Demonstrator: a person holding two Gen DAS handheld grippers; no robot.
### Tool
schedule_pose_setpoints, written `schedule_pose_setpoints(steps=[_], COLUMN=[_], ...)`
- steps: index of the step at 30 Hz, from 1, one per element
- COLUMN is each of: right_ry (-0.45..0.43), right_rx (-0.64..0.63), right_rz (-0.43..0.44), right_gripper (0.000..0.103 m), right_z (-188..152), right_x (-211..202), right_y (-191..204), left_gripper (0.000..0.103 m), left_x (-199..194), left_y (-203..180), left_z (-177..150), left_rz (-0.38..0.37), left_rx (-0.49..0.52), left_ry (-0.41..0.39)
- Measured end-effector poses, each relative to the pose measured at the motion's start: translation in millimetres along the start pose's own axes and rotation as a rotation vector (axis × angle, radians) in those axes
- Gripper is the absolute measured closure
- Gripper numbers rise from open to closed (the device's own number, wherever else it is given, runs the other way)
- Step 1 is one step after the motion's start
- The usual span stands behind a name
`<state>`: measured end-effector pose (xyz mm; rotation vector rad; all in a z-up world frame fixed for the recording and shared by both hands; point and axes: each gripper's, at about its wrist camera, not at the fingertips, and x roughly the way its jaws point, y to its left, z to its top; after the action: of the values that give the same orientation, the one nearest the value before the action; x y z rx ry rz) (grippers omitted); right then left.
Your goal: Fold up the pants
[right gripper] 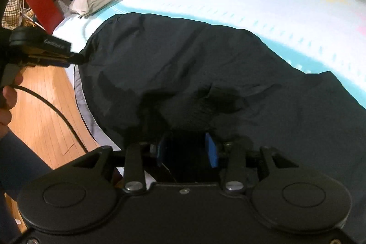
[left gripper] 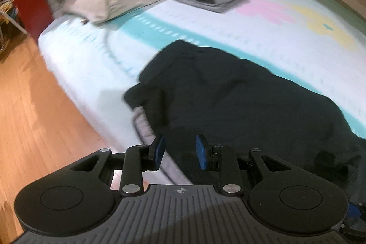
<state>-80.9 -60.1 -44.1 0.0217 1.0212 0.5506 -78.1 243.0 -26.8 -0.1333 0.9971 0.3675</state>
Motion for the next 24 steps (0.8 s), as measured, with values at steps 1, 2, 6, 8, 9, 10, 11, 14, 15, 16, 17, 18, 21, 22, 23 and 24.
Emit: schedule_pose_setpoints(steps=[1, 2, 6, 8, 9, 10, 11, 14, 15, 16, 17, 18, 21, 22, 23, 24], right_ry=[0.000, 0.000, 0.010, 0.015, 0.015, 0.016, 0.018, 0.024, 0.026, 0.027, 0.027, 0.027, 0.028, 0.028, 0.028, 0.027], right_rx=[0.002, 0.008, 0.051, 0.060, 0.057, 0.051, 0.045, 0.042, 0.042, 0.043, 0.045, 0.048, 0.048, 0.046, 0.043, 0.041], right_rz=[0.002, 0.003, 0.010, 0.016, 0.016, 0.016, 0.014, 0.014, 0.016, 0.017, 0.019, 0.021, 0.022, 0.021, 0.021, 0.020], right_gripper=[0.051, 0.051, 0.051, 0.051, 0.051, 0.051, 0.051, 0.050, 0.050, 0.050, 0.050, 0.050, 0.050, 0.050, 0.050, 0.050], right_z=[-2.2, -3.6, -10.6, -12.4, -12.5, -12.2, -12.0, -10.9, -10.4, -9.8, -9.8, -9.7, -9.9, -10.1, -10.4, -10.5], right_x=[-0.3, -0.7, 2.2, 2.9, 2.8, 2.5, 2.4, 2.8, 3.2, 4.2, 5.0, 5.1, 5.1, 5.1, 5.0, 4.8], right_y=[-0.4, -1.4, -10.4, -12.4, -12.4, -12.2, -11.5, -11.4, -11.7, -11.3, -11.4, -11.8, -11.5, -11.2, -11.0, -10.8], left_gripper=[0.074, 0.074, 0.074, 0.074, 0.074, 0.074, 0.074, 0.074, 0.074, 0.074, 0.074, 0.074, 0.074, 0.074, 0.074, 0.074], left_x=[1.7, 3.9, 16.2, 25.7, 29.6, 31.2, 34.7, 41.7, 44.0, 46.5, 48.4, 50.3, 55.5, 57.2, 58.7, 59.9], left_y=[4.5, 8.1, 26.1, 38.9, 46.0, 50.8, 55.5, 63.0, 65.0, 66.3, 67.8, 68.4, 66.1, 65.2, 64.2, 63.5], left_z=[1.7, 3.0, 6.0, 8.2, 9.1, 8.3, 9.2, 11.0, 11.7, 12.5, 13.0, 13.2, 11.7, 10.9, 9.7, 8.8], left_rz=[0.001, 0.002, 0.031, 0.030, 0.012, -0.004, -0.021, -0.038, -0.042, -0.052, -0.069, -0.090, -0.112, -0.107, -0.105, -0.107], left_rx=[-0.008, -0.010, -0.026, -0.067, -0.096, -0.117, -0.139, -0.164, -0.170, -0.177, -0.184, -0.189, -0.182, -0.178, -0.175, -0.175], left_ry=[0.001, 0.000, -0.025, -0.012, -0.005, 0.001, 0.009, 0.019, 0.021, 0.023, 0.024, 0.025, 0.035, 0.038, 0.041, 0.043])
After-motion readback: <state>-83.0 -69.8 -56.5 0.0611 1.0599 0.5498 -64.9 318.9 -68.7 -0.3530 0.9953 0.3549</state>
